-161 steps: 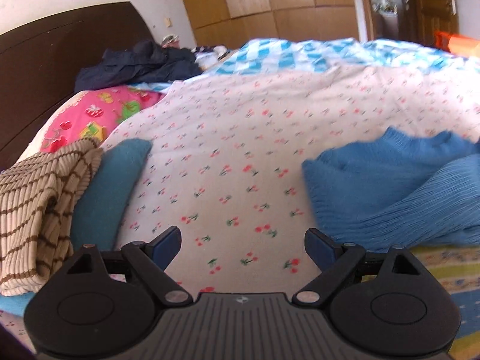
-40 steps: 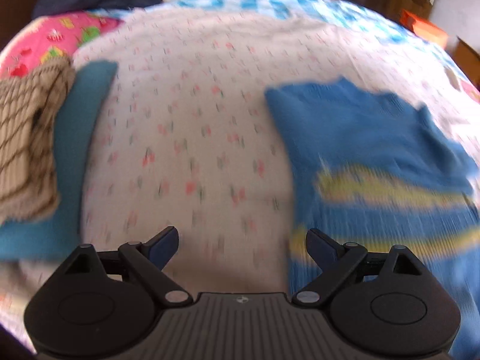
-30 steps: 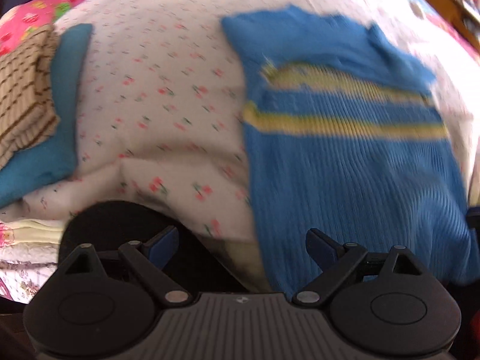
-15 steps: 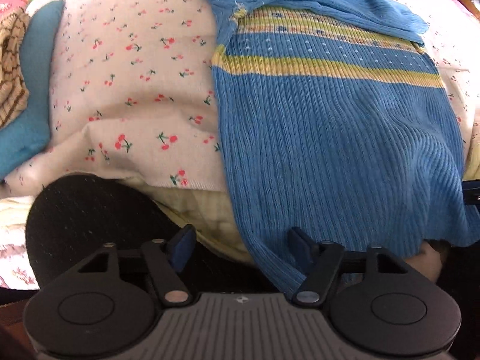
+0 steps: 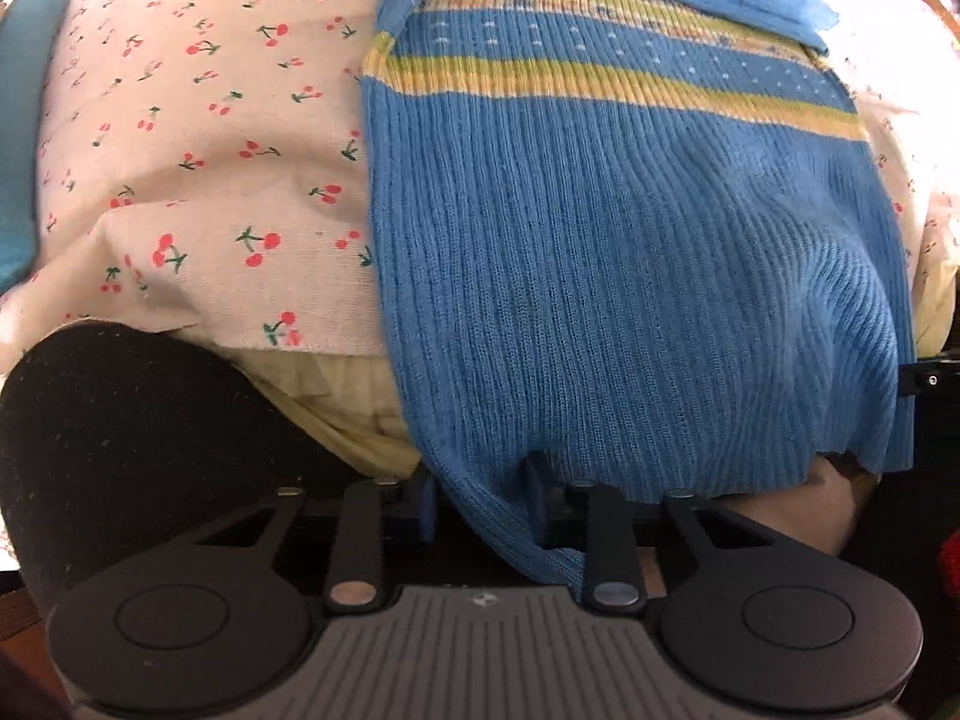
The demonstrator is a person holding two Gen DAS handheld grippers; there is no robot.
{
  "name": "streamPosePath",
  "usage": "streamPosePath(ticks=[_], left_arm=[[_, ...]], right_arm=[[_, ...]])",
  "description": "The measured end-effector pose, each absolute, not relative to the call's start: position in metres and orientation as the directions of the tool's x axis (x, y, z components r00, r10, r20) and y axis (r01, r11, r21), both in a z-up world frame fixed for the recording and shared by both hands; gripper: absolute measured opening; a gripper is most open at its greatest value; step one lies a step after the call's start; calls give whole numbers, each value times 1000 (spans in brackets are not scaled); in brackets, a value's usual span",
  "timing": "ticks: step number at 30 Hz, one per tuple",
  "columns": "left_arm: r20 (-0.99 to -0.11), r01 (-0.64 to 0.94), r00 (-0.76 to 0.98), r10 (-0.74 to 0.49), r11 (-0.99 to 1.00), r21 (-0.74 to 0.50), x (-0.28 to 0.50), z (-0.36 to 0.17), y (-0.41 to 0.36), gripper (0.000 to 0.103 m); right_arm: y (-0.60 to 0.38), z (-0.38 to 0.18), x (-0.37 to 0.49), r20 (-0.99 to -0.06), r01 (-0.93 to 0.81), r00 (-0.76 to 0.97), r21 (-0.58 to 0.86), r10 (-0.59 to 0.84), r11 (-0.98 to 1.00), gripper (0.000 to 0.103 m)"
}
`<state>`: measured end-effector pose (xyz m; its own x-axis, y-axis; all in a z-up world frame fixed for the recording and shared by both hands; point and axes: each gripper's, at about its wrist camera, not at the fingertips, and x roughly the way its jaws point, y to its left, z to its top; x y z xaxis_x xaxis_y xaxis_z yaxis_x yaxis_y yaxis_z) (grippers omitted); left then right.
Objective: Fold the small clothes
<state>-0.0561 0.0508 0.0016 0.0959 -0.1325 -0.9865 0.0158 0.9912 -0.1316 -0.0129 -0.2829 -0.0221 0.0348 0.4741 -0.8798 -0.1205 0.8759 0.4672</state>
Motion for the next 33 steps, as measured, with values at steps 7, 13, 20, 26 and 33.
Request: streamPosePath(ticks=[7,13,20,26,33], left_arm=[[-908,-95,233,-347,922,-376,-70,37,75,11],[-801,-96,377,-465,840,-534,-45,65,87,11],[-693,-54,518,-501,790,-611,41,82,92,11],[-651,-142,608,-455,744,-653,108,59,121,11],[-659,-293,651,-378,676,-676,141,12,147,11]], right_arm=[[-303,6,-22,-721,-78,211,661,660,746,7],[-313,39,0,-519,-99,419,790,745,605,7],[-313,50,72,-397,-57,595,846,699,530,7],[-300,35,157,-420,10,639,843,645,538,7],[-283,-2,217,-489,100,633,821,600,563,12]])
